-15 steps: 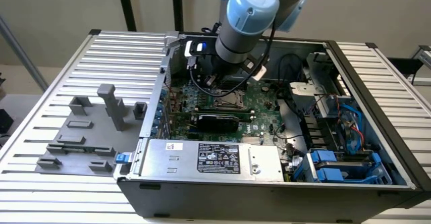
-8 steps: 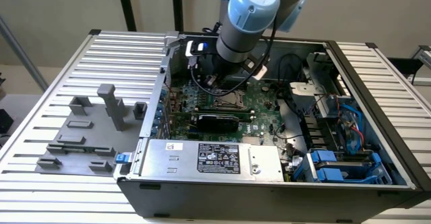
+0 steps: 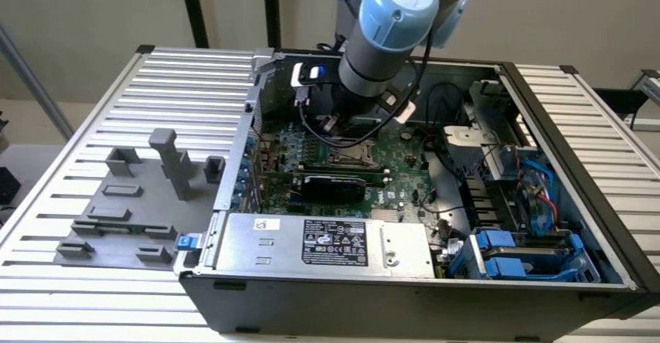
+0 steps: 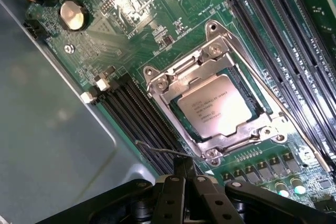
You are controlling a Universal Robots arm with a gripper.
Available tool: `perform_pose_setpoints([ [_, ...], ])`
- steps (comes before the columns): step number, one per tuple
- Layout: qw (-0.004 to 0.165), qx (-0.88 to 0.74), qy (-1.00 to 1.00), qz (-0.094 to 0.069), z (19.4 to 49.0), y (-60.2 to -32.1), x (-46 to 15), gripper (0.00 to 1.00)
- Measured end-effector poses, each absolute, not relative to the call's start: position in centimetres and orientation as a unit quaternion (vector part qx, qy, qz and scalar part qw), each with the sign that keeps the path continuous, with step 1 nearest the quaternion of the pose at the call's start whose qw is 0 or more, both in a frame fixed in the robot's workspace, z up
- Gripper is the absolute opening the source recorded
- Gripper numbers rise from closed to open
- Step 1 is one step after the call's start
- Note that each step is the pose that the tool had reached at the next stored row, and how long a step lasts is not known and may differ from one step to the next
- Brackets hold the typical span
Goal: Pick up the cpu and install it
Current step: 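Install the first cpu locking lever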
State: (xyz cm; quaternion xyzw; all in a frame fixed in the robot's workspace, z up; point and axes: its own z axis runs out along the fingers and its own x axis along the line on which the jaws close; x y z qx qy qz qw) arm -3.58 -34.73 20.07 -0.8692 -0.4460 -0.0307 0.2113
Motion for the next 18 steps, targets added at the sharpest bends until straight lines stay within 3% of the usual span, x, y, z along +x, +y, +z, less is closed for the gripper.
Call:
perform_pose_setpoints([
  [18, 0.214, -0.870, -0.444, -0.025, 19.7, -34.6, -2.4, 0.11],
])
